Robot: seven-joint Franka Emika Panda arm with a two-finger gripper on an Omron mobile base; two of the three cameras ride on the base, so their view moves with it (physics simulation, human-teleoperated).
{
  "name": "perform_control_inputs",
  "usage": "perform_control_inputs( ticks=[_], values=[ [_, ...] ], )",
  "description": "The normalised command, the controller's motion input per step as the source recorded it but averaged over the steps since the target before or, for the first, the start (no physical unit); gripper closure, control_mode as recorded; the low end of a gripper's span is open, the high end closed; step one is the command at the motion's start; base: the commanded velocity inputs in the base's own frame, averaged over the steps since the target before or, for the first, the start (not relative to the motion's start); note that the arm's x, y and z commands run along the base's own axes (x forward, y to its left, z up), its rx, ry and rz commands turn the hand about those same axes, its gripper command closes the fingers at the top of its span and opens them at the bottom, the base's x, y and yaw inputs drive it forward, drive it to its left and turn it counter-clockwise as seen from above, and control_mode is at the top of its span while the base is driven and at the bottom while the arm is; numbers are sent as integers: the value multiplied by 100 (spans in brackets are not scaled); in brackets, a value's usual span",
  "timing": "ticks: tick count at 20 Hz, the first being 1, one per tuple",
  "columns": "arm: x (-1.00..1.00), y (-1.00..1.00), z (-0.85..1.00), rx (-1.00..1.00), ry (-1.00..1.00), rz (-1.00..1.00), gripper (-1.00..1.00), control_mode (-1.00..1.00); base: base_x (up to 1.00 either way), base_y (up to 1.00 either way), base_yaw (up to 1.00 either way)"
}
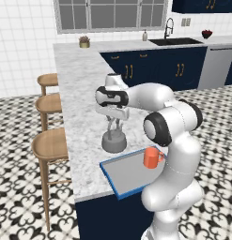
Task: Pick the kettle from the counter and place it on the tray. Then pick the mug from the cabinet and place it on the tray. Then close the cabinet doors.
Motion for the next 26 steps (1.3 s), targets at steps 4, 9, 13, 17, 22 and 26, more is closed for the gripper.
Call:
perform_control_inputs(
  ticks=[4,9,13,17,22,26],
  values=[
    [-3,0,4,5,0,-8,100,-100,0,0,0],
    [-14,-3,47,3,0,-8,100,-100,0,0,0],
    [-27,-3,63,0,0,-7,100,-100,0,0,0],
    [-36,-6,36,0,0,-8,100,-100,0,0,0],
    [-62,-8,1,0,0,-8,100,-100,0,0,0],
    [-73,-1,0,0,0,-8,100,-100,0,0,0]
  ],
)
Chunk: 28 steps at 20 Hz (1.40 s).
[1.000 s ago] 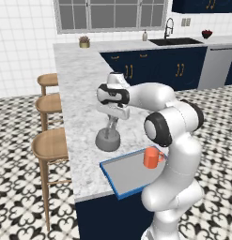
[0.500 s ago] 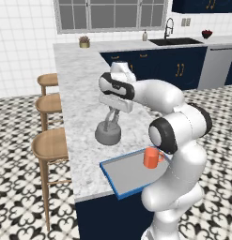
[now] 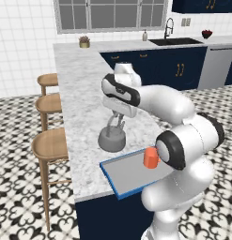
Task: Pick the kettle from the counter and place it on the tray. Then pick the mug from the cabinet and place it on the tray. Then close the cabinet doors.
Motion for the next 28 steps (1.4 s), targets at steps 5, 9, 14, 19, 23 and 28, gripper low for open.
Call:
perform_control_inputs(
  ticks=[5,9,14,19,23,28],
  values=[
    [-78,-8,0,2,0,-10,100,-100,0,0,0],
    [-63,-13,-11,0,0,-12,100,-100,0,0,0],
    [-41,-9,-19,-2,2,-11,100,-100,0,0,0],
    [-8,-4,-26,-8,5,-8,100,-100,0,0,0],
    [0,0,-19,-6,7,-12,100,-100,0,0,0],
    [0,-2,-22,-5,7,-9,100,-100,0,0,0]
  ],
)
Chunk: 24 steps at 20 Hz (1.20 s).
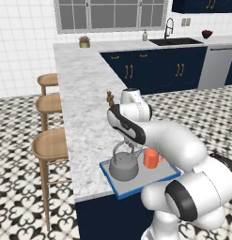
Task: Pick the kettle from the counter and place it on the tray. Then pick the mug from the cabinet and place it on the tray. Then close the cabinet doors.
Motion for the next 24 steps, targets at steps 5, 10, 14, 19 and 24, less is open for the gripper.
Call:
perform_control_inputs(
  ticks=[5,10,14,19,24],
  values=[
    [0,-8,-23,-2,6,-4,100,-100,0,0,0],
    [0,0,-24,-3,0,-4,100,-100,0,0,0],
    [0,-5,-23,0,0,-1,100,-100,0,0,0],
    [-1,0,-35,0,0,-2,100,-100,0,0,0],
    [-28,0,-52,0,0,-2,100,-100,0,0,0]
  ],
)
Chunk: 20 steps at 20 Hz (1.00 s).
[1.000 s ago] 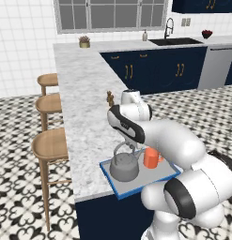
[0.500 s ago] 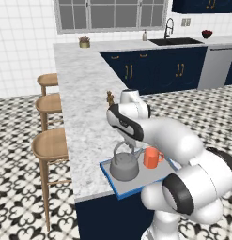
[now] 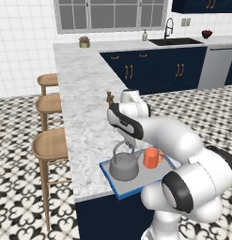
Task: Pick the kettle from the counter and place it on the tray. Then pick the mug from the cabinet and place it on the tray. Then close the cabinet doors.
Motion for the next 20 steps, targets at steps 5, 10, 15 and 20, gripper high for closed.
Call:
perform_control_inputs(
  ticks=[5,10,15,20],
  values=[
    [-46,0,-52,0,0,-2,100,-100,0,0,0],
    [-25,0,-39,0,0,-6,-100,-100,0,0,0],
    [-1,-2,-9,3,3,-5,-100,-100,0,0,0],
    [0,-8,10,4,5,-6,-100,-100,0,0,0]
  ],
)
